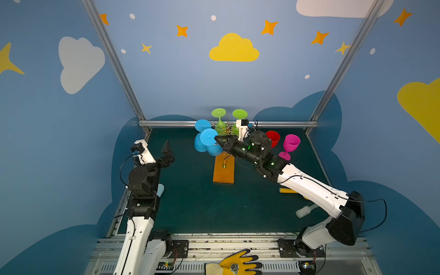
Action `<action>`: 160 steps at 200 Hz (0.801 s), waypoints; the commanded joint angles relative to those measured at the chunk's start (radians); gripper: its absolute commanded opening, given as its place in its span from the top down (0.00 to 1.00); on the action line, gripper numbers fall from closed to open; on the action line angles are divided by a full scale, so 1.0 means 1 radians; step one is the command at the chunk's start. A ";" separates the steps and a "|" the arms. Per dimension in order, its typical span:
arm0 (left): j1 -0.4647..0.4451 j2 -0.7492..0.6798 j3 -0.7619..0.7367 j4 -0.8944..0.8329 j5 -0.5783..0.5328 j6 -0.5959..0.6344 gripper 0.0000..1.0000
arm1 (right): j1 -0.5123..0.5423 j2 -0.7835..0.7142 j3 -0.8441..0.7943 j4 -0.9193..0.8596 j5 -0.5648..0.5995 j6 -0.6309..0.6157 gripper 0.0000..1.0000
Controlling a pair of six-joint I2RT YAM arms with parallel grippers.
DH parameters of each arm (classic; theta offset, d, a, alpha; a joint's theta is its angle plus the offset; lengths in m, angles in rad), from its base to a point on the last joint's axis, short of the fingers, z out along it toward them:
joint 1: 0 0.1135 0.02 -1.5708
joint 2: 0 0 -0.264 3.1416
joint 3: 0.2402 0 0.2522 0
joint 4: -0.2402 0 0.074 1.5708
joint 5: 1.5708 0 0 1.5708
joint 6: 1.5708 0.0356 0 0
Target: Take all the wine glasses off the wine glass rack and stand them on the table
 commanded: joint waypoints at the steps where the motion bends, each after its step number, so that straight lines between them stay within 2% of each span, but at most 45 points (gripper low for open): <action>1: 0.002 -0.012 -0.003 -0.007 -0.008 0.012 0.03 | -0.011 0.005 0.044 0.023 0.027 -0.025 1.00; 104: 0.002 -0.010 -0.004 -0.007 -0.009 0.012 0.03 | -0.039 0.005 0.041 0.018 0.044 -0.022 1.00; 160: 0.001 -0.009 -0.003 -0.007 -0.008 0.012 0.03 | -0.068 0.007 0.027 0.040 0.027 0.027 1.00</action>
